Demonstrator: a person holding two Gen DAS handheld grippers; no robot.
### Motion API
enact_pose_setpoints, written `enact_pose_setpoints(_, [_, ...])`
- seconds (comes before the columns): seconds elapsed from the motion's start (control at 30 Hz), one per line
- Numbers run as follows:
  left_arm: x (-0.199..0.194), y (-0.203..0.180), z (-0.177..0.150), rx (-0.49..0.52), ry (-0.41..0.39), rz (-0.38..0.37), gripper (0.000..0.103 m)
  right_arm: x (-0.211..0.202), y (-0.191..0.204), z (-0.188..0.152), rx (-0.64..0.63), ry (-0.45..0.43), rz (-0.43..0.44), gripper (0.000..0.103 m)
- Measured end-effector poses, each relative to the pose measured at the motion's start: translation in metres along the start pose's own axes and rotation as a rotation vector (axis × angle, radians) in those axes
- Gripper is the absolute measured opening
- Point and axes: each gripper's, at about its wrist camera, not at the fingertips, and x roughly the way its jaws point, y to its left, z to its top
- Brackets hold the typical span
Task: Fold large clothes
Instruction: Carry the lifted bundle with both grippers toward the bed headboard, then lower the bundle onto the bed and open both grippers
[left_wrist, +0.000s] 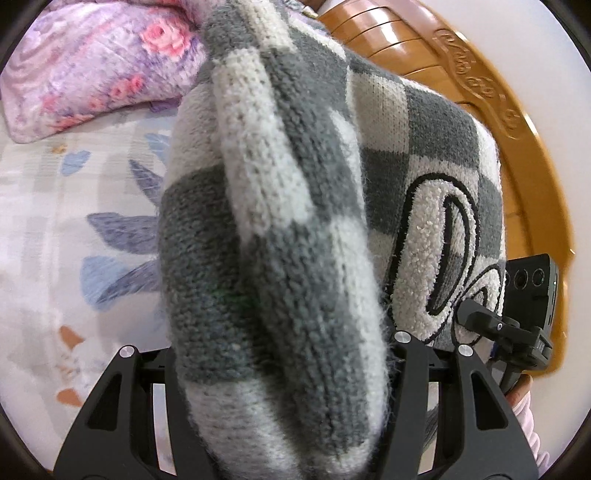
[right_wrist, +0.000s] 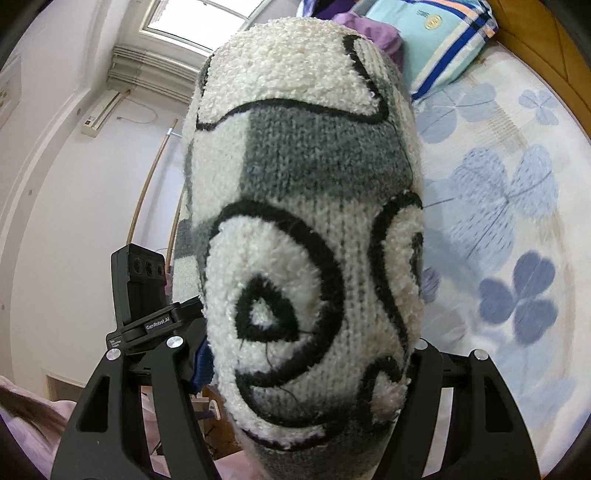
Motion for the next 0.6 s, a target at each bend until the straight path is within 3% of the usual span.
enact_pose_setpoints(0.2, [0.132, 0.025, 0.019, -0.072, 0.036, 0.024, 0.056, 0.042, -0.112, 0.046, 0.038, 0.092, -0.072, 0.070])
enact_pose_setpoints(0.27, [0.179, 0.046, 0.015, -0.119, 0.067, 0.046, 0.058, 0.065, -0.156, 0.052, 0.082, 0.152, -0.193, 0.080])
enact_pose_setpoints(0.33, [0.222, 0.067, 0.005, -0.166, 0.140, 0.087, 0.058, 0.085, -0.196, 0.048, 0.154, 0.197, -0.380, 0.084])
enact_pose_setpoints(0.37, [0.246, 0.081, -0.004, -0.195, 0.215, 0.135, 0.059, 0.091, -0.216, 0.040, 0.213, 0.222, -0.543, 0.084])
enact_pose_setpoints(0.4, [0.252, 0.090, -0.010, -0.203, 0.226, 0.147, 0.065, 0.090, -0.222, 0.033, 0.244, 0.222, -0.601, 0.089])
enact_pose_setpoints(0.43, [0.244, 0.095, -0.014, -0.198, 0.194, 0.099, 0.067, 0.080, -0.222, 0.025, 0.270, 0.176, -0.564, 0.090])
enact_pose_setpoints(0.47, [0.235, 0.094, -0.015, -0.183, 0.182, 0.102, 0.068, 0.070, -0.216, 0.020, 0.270, 0.130, -0.574, 0.090])
enact_pose_setpoints(0.53, [0.215, 0.091, -0.017, -0.113, 0.170, 0.173, 0.069, 0.045, -0.199, 0.009, 0.239, 0.038, -0.730, 0.091])
enact_pose_setpoints(0.57, [0.201, 0.088, -0.017, -0.069, 0.152, 0.236, 0.069, 0.032, -0.185, 0.003, 0.203, -0.003, -0.768, 0.091])
enact_pose_setpoints(0.6, [0.188, 0.086, -0.015, -0.045, 0.132, 0.289, 0.069, 0.026, -0.172, -0.003, 0.171, -0.027, -0.751, 0.089])
